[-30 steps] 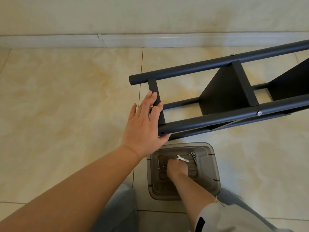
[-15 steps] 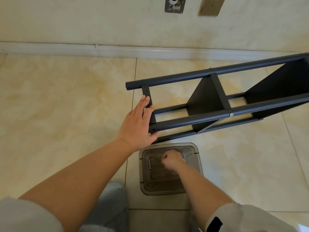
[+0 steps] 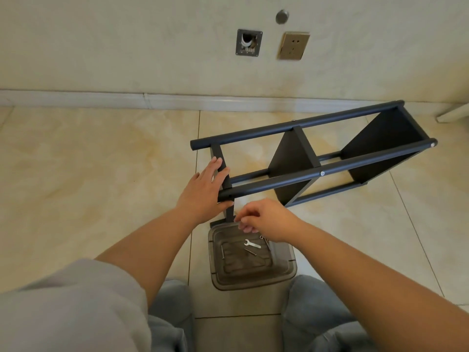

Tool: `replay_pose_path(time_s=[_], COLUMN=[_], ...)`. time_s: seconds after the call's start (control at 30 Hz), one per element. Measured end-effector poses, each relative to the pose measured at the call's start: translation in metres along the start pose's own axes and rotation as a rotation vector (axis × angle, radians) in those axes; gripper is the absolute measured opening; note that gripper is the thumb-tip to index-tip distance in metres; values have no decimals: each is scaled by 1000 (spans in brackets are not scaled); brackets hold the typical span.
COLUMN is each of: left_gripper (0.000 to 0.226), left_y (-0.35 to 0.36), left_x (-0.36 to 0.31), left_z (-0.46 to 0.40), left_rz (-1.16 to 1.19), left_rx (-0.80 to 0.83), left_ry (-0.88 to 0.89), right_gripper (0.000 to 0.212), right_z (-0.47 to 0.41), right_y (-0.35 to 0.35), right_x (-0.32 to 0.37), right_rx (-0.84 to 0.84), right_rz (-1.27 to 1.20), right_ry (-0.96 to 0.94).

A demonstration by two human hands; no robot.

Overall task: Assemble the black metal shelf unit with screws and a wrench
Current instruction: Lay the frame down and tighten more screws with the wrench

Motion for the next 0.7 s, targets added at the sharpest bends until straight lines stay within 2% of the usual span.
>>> replay_pose_path(time_s=[0.17,0.33,0.7], left_gripper=[62,46,45], left_y=[4,6,13], left_x=[-4,-7,-6], left_z=[0,-3,-5], left_rz=[69,271,316], left_rx=[-49,-166,-188], left_ry=[-24,-58,-104], right_gripper=[17,16,19], right_z=[9,5,-8], right_y=[-12,-8,2], right_x=[4,1,6], right_rx=[-165,-173,-150], right_rz=[129,146,172], right_ry=[-69,-75,-141])
Point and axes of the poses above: each hand's wrist, its own z-axis away from the middle knuckle, its own y-axis out of the palm, x = y × z, the point moved 4 cm from there along -z, towards the middle knuckle, and after that the axes turned 3 degrees about z, right-handed, at the moved point
